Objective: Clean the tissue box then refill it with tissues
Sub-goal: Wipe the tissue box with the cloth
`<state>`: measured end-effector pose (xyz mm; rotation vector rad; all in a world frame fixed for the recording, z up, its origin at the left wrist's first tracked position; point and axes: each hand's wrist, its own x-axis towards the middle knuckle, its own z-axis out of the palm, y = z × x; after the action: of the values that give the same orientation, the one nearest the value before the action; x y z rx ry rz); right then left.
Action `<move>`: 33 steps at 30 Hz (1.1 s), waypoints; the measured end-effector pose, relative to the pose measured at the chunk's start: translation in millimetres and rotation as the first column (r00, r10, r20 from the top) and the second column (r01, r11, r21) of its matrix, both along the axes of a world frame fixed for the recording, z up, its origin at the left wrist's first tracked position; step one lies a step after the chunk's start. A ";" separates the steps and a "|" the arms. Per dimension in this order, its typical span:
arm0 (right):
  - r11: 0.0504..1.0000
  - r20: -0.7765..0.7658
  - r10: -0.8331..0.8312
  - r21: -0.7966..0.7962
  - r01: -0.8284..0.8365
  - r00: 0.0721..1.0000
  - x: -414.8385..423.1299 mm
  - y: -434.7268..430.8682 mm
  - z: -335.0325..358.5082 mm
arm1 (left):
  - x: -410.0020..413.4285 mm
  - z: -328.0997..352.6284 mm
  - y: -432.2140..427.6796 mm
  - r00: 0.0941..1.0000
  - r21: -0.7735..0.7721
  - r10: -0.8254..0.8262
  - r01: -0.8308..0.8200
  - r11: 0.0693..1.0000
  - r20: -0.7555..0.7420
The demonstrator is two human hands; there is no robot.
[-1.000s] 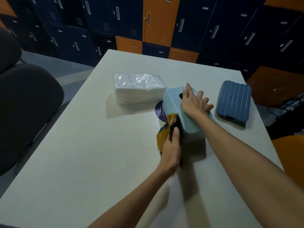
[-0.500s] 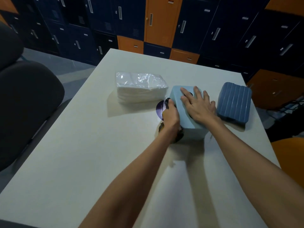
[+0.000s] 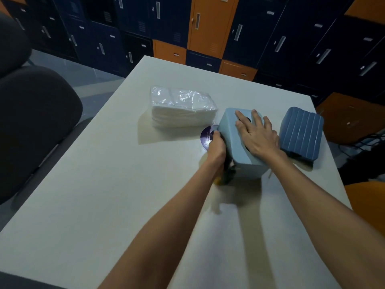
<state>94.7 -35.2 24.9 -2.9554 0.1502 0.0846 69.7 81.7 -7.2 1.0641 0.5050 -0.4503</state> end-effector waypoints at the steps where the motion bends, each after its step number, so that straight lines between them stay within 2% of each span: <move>1: 1.000 -0.003 -0.010 0.002 0.010 1.000 0.2 -0.2 0.1 | 5.9 -2.9 -0.8 1.000 -0.009 -0.005 0.005 1.000 0.024; 2: 1.000 -0.004 -0.017 0.000 0.017 1.000 0.5 0.2 0.2 | 2.6 -6.1 -0.1 0.999 0.033 -0.025 0.024 0.999 0.028; 4: 1.000 0.004 -0.021 -0.014 0.021 1.000 1.1 1.8 -0.6 | -13.4 -26.9 -3.5 0.998 0.137 0.029 -0.036 0.990 0.058; 7: 1.000 0.007 -0.020 -0.024 0.020 1.000 1.9 2.7 -0.5 | -64.5 3.1 12.1 0.994 0.281 -0.098 0.080 0.956 0.050; 9: 1.000 0.007 -0.016 -0.024 0.016 1.000 2.3 2.7 -1.1 | -86.8 6.9 16.3 0.993 0.303 -0.101 0.080 0.950 0.054; 12: 1.000 0.009 -0.010 -0.013 0.010 1.000 1.7 2.1 -0.7 | -68.0 9.3 18.7 0.996 0.177 -0.080 0.072 0.982 0.039; 15: 1.000 0.004 -0.013 0.001 0.013 1.000 0.0 3.2 1.5 | -10.4 -36.4 6.7 0.998 0.078 -0.068 0.068 0.995 0.000; 17: 1.000 -0.001 -0.024 0.006 0.024 1.000 -0.8 4.4 2.5 | 5.8 -33.8 7.0 0.996 0.032 -0.078 0.077 0.997 0.035; 21: 0.999 0.004 -0.045 0.001 0.045 0.999 -0.1 5.2 0.8 | -16.5 -15.0 21.7 0.990 0.171 -0.096 0.079 0.982 0.098; 23: 0.999 0.007 -0.042 -0.008 0.042 0.999 0.6 4.6 0.7 | -39.5 -16.2 34.6 0.975 0.246 -0.183 0.148 0.958 0.126; 25: 0.999 0.009 -0.041 -0.008 0.041 0.999 0.6 4.7 0.7 | -57.0 -11.2 53.8 0.961 0.241 -0.245 0.210 0.947 0.125; 27: 0.999 0.006 -0.045 0.003 0.045 0.999 -0.1 6.4 1.4 | -58.3 -5.5 74.2 0.975 0.113 -0.207 0.197 0.974 0.079; 29: 0.999 0.002 -0.052 0.011 0.051 0.999 -0.3 9.2 2.3 | -40.9 0.5 86.6 0.994 0.015 -0.104 0.104 0.995 0.031; 33: 0.998 0.002 -0.055 0.002 0.055 0.998 -1.0 10.9 3.5 | 3.6 4.8 63.2 1.000 -0.033 0.018 -0.018 0.999 0.005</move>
<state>93.7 -24.4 28.4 -2.9469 0.2311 0.0739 73.3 144.8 -2.5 1.0286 0.5010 -0.4388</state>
